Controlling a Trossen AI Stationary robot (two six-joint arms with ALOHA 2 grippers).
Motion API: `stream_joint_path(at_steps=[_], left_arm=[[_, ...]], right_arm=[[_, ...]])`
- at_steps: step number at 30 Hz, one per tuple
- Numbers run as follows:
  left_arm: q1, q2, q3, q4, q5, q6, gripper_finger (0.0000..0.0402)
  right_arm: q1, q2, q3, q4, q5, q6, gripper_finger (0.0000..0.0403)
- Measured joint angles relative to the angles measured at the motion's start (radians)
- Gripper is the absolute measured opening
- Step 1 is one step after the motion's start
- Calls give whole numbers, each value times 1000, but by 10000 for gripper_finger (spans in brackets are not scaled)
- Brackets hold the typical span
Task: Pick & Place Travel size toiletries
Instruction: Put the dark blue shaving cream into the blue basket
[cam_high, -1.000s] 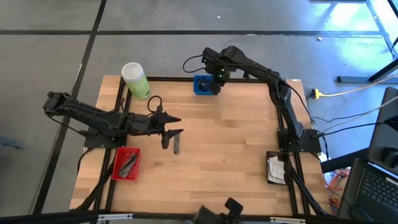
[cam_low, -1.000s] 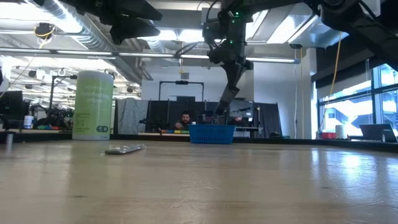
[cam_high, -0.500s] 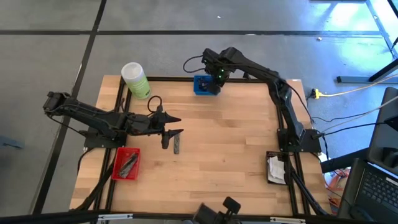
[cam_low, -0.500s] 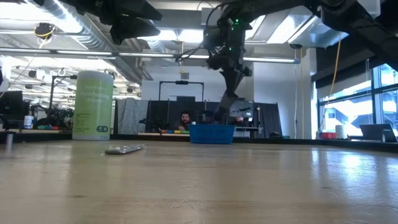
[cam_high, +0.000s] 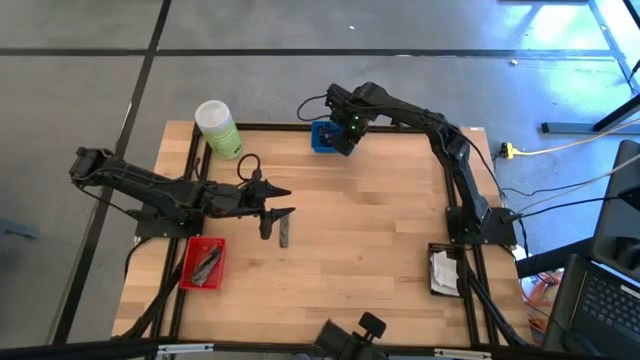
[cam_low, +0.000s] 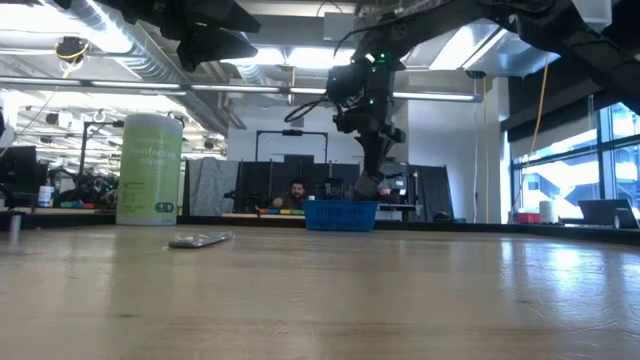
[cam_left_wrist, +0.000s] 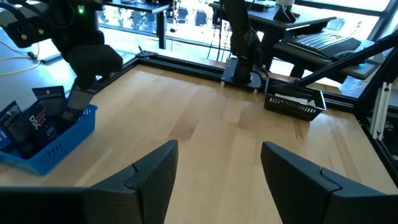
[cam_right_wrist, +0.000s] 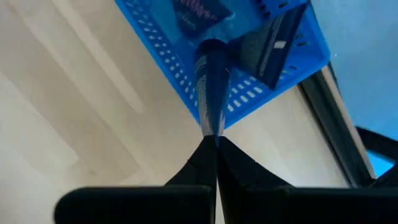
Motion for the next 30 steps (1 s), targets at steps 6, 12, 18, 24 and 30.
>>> stream_joint_path(at_steps=[6, 12, 18, 24, 30], left_arm=[[0, 0, 0, 0, 0, 0, 230], [0, 0, 0, 0, 0, 0, 229], [0, 0, 0, 0, 0, 0, 230], [0, 0, 0, 0, 0, 0, 230], [0, 0, 0, 0, 0, 0, 228]], right_arm=[[-11, 0, -31, 41, 1, -22, 0], [-18, 0, -32, 42, -1, -33, 0], [-17, 0, -32, 51, -25, -40, 0], [-18, 0, -32, 54, -28, -44, 1], [-18, 23, -32, 60, -28, -46, 4]])
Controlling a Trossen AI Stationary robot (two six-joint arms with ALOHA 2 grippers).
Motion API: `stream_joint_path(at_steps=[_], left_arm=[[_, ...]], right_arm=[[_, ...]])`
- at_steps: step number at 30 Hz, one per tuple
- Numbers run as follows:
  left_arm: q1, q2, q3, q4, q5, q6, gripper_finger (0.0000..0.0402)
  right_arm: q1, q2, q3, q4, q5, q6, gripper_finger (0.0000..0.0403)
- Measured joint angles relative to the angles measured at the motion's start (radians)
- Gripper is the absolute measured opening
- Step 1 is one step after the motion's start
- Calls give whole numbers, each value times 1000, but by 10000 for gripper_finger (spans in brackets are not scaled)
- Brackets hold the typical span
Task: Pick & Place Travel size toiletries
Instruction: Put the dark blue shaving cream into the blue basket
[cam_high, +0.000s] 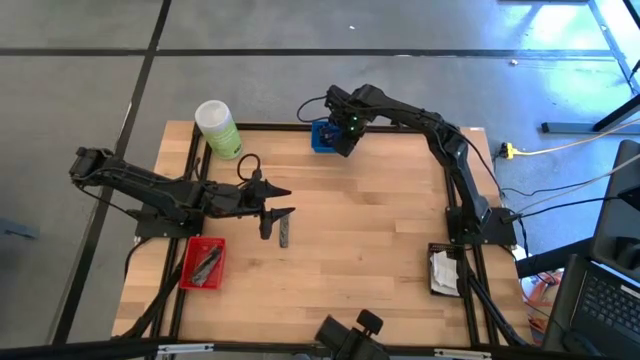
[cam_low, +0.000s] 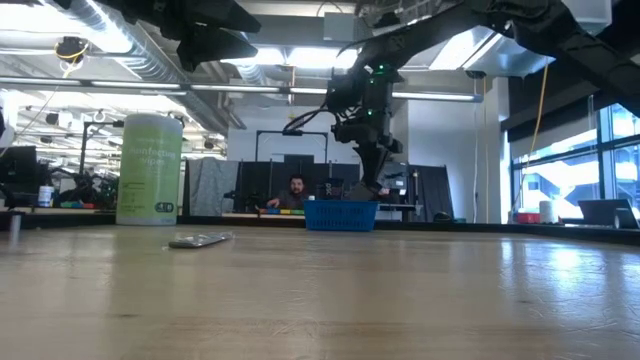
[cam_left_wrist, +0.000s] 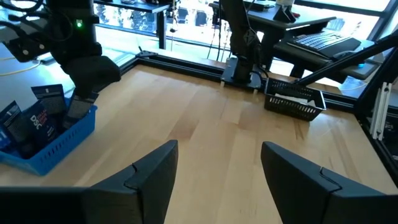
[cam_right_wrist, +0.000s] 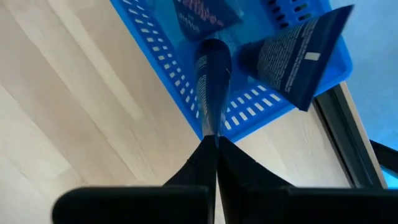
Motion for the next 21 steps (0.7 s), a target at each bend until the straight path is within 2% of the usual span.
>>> stream_joint_path(at_steps=[6, 21], left_arm=[[0, 0, 0, 0, 0, 0, 230], [0, 0, 0, 0, 0, 0, 229]], right_arm=[[0, 5, 0, -5, 0, -9, 10], [0, 5, 0, -8, 4, -24, 66]])
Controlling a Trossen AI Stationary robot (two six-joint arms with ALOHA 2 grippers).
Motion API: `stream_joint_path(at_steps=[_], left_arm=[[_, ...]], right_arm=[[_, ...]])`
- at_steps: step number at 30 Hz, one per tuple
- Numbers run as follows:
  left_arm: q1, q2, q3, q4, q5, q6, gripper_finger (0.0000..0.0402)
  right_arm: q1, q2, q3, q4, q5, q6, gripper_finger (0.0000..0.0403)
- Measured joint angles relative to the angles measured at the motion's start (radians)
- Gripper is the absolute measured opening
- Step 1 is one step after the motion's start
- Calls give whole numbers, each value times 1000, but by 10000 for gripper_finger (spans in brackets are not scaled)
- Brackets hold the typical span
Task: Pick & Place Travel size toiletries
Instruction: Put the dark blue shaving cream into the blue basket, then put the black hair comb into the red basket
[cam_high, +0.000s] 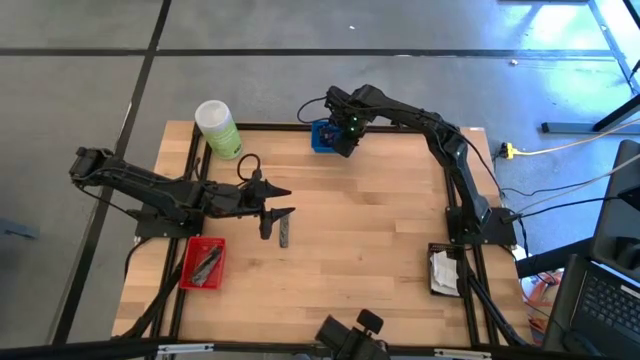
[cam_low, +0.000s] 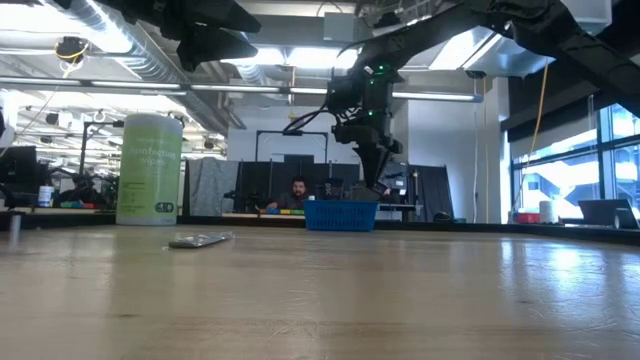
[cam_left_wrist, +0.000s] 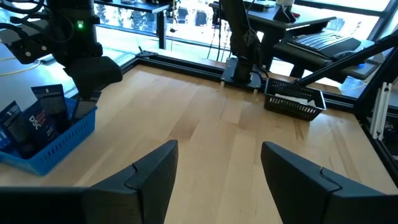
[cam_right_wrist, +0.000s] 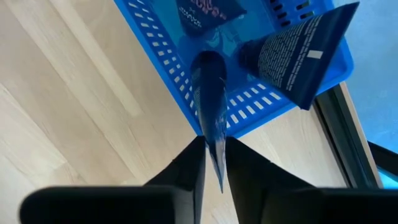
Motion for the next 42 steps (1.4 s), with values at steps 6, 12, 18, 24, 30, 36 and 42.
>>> stream_joint_path(at_steps=[6, 12, 18, 24, 30, 36, 42], left_arm=[[0, 0, 0, 0, 0, 0, 229], [0, 0, 0, 0, 0, 0, 230], [0, 0, 0, -4, 0, 0, 228], [0, 0, 0, -18, 14, 0, 230], [0, 0, 0, -50, 57, 0, 229], [0, 0, 0, -86, 71, 0, 228], [0, 0, 0, -141, 71, -52, 227]], right_arm=[[0, 0, 13, -10, 0, -1, 74], [1, -1, 73, -29, 0, -7, 77], [14, -1, 170, -112, -1, -4, 65], [36, -1, 281, -190, 0, -4, 49], [73, -51, 305, -281, 0, -4, 27], [149, -135, 305, -302, 1, 2, 6], [258, -218, 304, -303, 22, 24, 5]])
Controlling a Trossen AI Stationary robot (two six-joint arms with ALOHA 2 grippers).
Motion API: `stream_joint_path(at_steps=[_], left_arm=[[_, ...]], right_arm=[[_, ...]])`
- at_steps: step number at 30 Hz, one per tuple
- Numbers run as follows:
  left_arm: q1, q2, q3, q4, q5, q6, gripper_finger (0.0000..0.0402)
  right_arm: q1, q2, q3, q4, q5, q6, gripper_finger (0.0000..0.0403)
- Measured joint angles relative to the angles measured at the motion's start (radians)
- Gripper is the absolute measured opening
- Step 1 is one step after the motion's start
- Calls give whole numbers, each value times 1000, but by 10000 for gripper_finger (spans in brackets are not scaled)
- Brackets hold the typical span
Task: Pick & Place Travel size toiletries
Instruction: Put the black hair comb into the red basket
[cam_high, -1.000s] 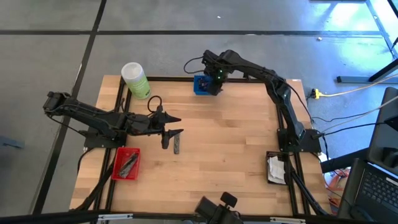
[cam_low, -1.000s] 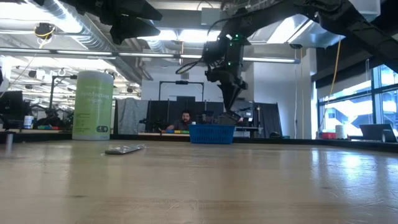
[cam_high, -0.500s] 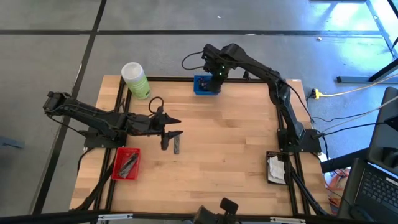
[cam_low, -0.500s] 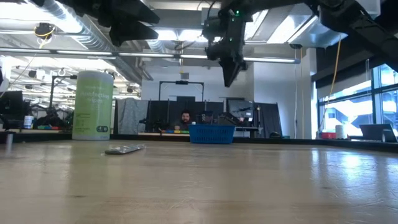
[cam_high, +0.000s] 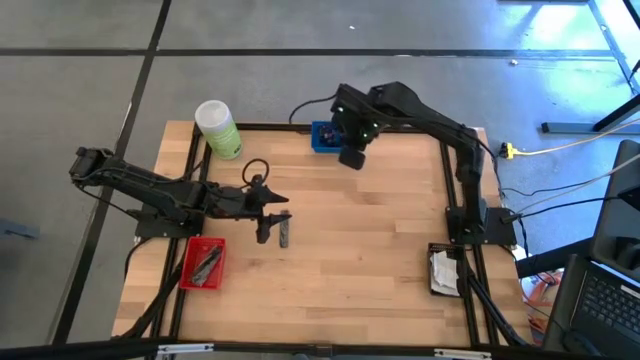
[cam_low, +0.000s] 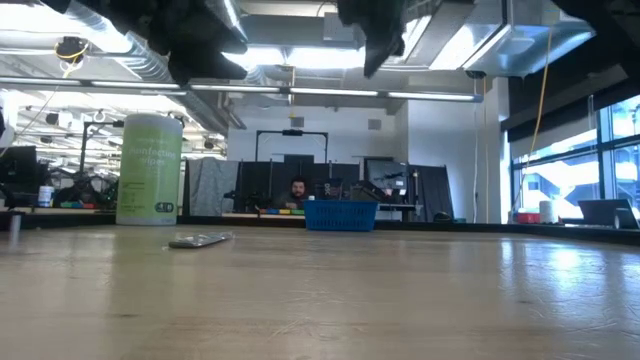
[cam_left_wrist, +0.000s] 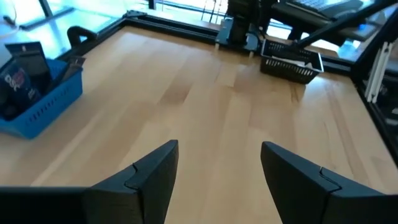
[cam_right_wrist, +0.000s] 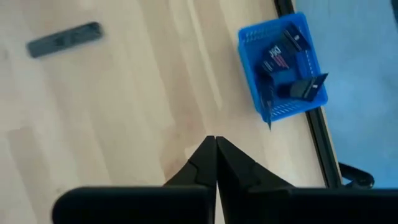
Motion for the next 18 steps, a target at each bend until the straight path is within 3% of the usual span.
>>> stream_joint_path(at_steps=[12, 18], left_arm=[[0, 34, 0, -50, -10, -115, 227], [0, 75, 1, -84, -9, -160, 227]], right_arm=[[234, -72, -15, 5, 19, 55, 3], [340, -85, -180, 71, 50, 76, 2]])
